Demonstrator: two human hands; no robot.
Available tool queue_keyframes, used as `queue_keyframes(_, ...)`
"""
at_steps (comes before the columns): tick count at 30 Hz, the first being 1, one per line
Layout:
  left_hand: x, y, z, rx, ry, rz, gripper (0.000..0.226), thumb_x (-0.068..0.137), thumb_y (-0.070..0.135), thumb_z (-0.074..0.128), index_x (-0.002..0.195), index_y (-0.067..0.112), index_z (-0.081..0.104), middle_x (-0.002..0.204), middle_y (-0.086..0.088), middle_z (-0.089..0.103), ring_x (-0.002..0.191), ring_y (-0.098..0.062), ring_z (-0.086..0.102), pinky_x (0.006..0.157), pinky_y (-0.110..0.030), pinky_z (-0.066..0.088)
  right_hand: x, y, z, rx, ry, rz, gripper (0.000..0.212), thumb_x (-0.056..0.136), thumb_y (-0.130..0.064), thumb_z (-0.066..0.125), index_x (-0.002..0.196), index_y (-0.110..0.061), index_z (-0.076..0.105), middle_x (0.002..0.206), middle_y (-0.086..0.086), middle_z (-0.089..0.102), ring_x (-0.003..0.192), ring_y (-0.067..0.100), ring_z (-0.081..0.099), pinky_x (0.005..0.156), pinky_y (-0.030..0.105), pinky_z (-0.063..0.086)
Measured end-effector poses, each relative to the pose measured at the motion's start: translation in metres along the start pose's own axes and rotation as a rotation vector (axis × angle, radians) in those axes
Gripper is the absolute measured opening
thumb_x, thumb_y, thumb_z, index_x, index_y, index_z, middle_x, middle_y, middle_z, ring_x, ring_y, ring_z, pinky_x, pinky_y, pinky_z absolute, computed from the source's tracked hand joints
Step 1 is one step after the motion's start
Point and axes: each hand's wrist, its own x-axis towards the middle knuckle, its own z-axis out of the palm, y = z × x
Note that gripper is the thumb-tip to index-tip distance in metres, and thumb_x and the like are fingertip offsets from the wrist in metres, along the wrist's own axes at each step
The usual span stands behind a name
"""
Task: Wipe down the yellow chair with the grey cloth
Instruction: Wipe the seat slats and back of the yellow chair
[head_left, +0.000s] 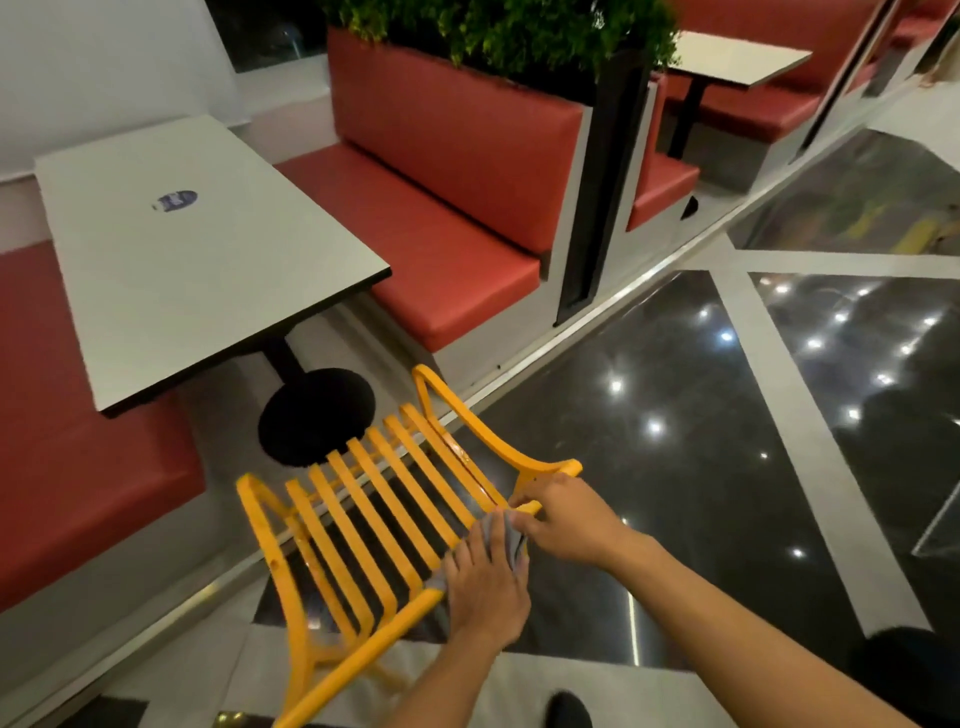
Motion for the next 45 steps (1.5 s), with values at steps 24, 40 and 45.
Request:
queue_keyframes(24,-0.115,-0.178,0.020,0.028,0.301,-0.600,0.048,0.103,0.049,0.045,0.130,0.021,0.073,0.121,-0.008,0.077,0.115,-0.033,0.069,0.106,-0.051,0.048,0.049,0.039,-0.003,0.002,-0.094,-0.042,0.031,0.095,-0.046,0.064,0.119,-0.031,0.076,0.125,-0.008,0.075,0.118,0.016,0.067,0.100,0.039,0.055)
queue_keyframes(40,0.058,0.099,0.021,-0.109,0.249,-0.048,0.065,0.106,0.061,0.032,0.163,0.031,0.035,0.156,-0.007,0.054,0.138,-0.034,0.053,0.122,-0.056,0.036,0.077,0.134,-0.072,-0.048,0.007,0.071,0.027,0.093,-0.040,0.070,0.116,-0.028,0.078,0.119,-0.003,0.077,0.111,0.019,0.071,0.094,0.031,0.052)
queue_keyframes(45,0.100,0.151,0.025,-0.088,0.199,0.021,0.059,0.106,0.058,0.035,0.163,0.044,0.027,0.169,-0.010,0.038,0.150,-0.038,0.043,0.124,-0.058,0.030,0.102,0.170,-0.096,-0.103,-0.050,-0.003,0.027,0.093,-0.041,0.068,0.114,-0.028,0.078,0.119,-0.003,0.077,0.112,0.019,0.071,0.094,0.033,0.055)
